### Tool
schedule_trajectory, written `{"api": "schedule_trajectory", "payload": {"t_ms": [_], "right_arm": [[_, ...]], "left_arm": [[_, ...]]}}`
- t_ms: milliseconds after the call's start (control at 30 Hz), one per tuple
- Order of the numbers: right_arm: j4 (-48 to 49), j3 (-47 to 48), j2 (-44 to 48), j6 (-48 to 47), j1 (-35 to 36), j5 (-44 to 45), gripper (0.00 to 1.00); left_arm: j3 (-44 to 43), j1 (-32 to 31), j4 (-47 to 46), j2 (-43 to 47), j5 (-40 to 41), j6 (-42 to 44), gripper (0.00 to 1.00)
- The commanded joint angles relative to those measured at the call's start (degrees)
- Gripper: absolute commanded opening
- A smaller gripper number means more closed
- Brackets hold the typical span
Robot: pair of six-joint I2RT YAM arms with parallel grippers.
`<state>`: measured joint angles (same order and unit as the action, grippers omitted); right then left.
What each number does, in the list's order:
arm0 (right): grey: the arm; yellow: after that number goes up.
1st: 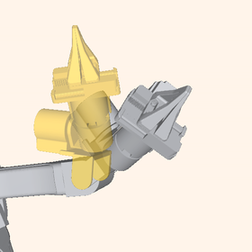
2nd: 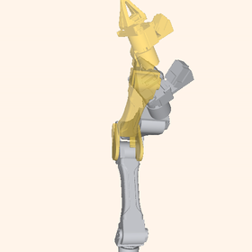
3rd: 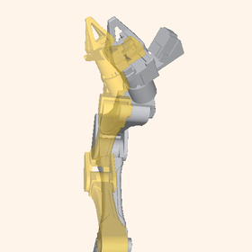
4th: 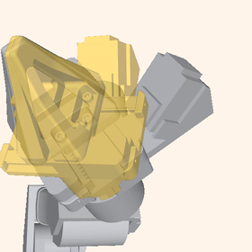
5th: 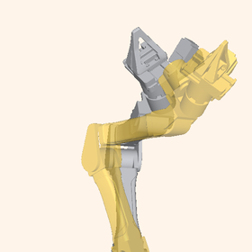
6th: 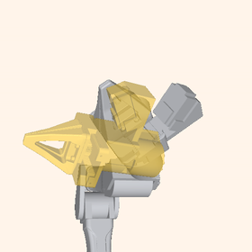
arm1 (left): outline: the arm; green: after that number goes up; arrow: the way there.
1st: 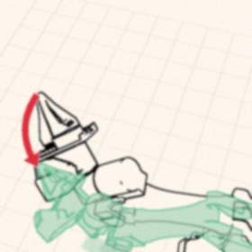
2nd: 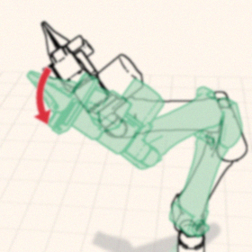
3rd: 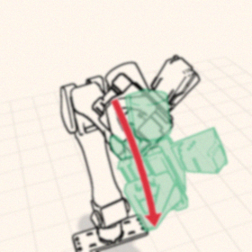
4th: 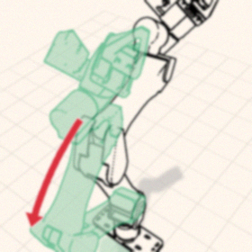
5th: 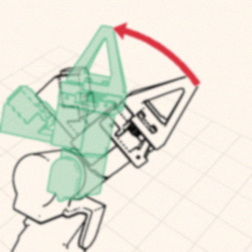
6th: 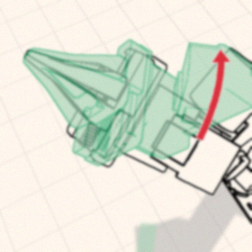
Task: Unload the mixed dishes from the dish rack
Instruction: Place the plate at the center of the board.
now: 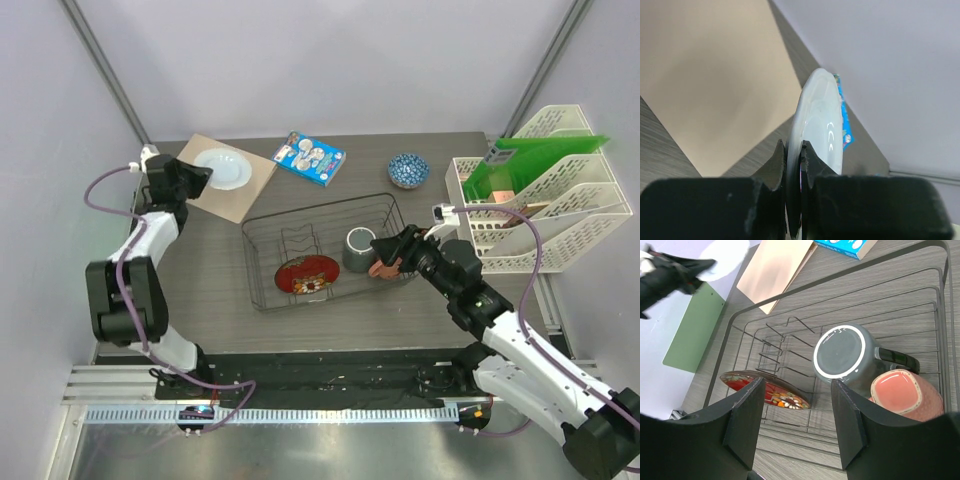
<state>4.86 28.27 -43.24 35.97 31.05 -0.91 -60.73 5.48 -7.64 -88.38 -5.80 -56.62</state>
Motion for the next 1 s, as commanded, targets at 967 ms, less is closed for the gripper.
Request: {"api": "schedule_trajectory", "payload": {"t_ms": [967], "right_arm": [[1.73,-0.32,-0.88,-1.69,0.24,-0.32,0.61]], "left_arm": [[-37.88,-2.31,30.40,-37.30,5.36,8.98,0.09]]}}
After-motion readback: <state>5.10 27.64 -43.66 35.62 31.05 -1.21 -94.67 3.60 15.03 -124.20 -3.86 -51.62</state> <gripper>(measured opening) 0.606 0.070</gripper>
